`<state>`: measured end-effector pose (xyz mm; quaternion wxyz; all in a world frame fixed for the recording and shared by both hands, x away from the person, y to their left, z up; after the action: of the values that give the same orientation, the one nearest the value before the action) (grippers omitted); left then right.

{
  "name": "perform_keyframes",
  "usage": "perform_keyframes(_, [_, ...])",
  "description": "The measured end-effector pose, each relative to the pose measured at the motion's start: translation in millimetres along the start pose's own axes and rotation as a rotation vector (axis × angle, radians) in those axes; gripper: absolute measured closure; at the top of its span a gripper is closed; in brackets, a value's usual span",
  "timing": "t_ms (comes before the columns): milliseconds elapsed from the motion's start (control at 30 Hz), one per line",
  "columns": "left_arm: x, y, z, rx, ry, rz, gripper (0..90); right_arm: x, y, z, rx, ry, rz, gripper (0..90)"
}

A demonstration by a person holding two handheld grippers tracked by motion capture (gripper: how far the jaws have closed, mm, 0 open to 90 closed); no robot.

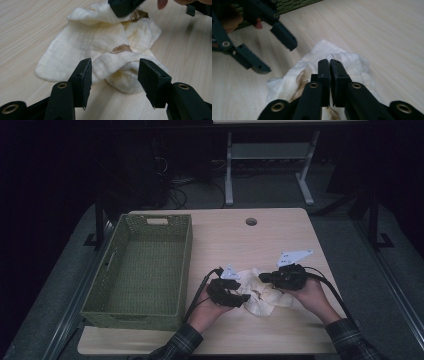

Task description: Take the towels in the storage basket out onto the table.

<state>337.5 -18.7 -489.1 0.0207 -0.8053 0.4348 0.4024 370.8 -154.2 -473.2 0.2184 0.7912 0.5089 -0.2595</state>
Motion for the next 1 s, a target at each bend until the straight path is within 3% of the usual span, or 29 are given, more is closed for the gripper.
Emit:
perform_keyframes(33, [0.8,-1.8,0.4,-0.010,0.002,-0.001,44.3,2.5,-3.0,1.5,0.009,-0.005,-0.037,76.5])
perform_keyframes(200, [0.7,-3.7,0.8,-0.005,-0.003,-0.004,44.3,-6.2,3.3,-1.1,0.004,0.022,-0.011,71.2])
perform_keyframes(267, [1.2,-4.2,0.4,-0.014,0.003,-0.006,44.3,-22.3,19.5,-6.6,0.032,0.071,0.038,71.1])
perform_keyframes(400, [1.7,-4.6,0.4,-0.012,0.001,-0.008,44.3,-34.9,44.2,-2.1,0.061,0.082,0.095,72.6])
perform_keyframes(600, [4.1,-4.1,1.9,-0.013,-0.008,-0.009,44.3,-29.0,60.3,10.8,0.095,0.044,0.102,71.9])
perform_keyframes(833, [3.0,-5.6,1.9,-0.011,-0.010,-0.011,44.3,2.5,62.7,22.0,0.127,-0.008,0.014,69.8])
perform_keyframes(900, [2.6,-6.9,1.9,-0.006,-0.011,-0.014,44.3,13.1,57.1,28.6,0.130,-0.044,-0.036,69.0])
perform_keyframes(1000, [2.7,-8.1,2.0,-0.009,-0.011,-0.020,44.4,21.5,52.7,34.2,0.131,-0.069,-0.069,70.5])
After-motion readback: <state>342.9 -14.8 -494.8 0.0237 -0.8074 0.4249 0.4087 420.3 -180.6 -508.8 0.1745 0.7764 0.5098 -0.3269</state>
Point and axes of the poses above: each handheld gripper's, and its own axes: x roughly forward along the jaws, z roughly out of its underside, y roughly to its right, the point moved 8 cm from there along x, roughly forward along the jaws, and after that the axes turned 13 degrees about -x, right-handed, at the moved point
